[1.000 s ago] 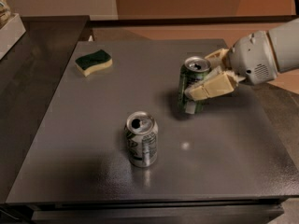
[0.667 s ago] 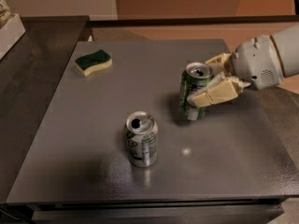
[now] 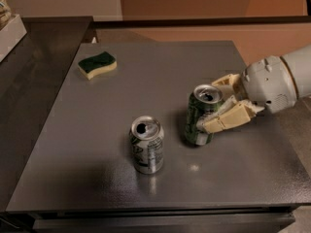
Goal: Move green can near 7up can
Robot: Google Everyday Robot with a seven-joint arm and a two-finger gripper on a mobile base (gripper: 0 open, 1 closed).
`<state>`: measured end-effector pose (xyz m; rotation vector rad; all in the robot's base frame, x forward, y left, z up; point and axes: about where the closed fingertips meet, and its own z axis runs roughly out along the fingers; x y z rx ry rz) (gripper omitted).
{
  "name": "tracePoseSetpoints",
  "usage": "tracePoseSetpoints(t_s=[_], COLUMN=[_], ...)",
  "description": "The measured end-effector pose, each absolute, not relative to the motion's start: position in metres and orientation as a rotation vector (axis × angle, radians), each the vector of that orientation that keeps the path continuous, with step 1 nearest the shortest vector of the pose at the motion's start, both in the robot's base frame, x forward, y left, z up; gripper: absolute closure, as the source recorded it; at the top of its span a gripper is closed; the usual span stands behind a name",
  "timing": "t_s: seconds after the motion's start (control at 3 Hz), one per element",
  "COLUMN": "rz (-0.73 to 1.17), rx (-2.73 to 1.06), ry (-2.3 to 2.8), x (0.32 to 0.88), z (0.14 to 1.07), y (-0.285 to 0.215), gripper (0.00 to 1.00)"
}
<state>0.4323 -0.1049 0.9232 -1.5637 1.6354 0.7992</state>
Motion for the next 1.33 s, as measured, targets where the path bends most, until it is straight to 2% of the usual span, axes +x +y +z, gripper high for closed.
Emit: tracePoseSetpoints(t_s=[0.33, 0.67, 1.33], rz=[0.839, 0.86, 0.881], rx=[-1.593, -1.621, -1.659], ry=[1.621, 1.605, 1.528], x=[0.419, 0.41, 0.395], z=[0.908, 0.901, 0.899], y=[-0.101, -0.096, -0.081], gripper=[1.0, 0.85, 0.39])
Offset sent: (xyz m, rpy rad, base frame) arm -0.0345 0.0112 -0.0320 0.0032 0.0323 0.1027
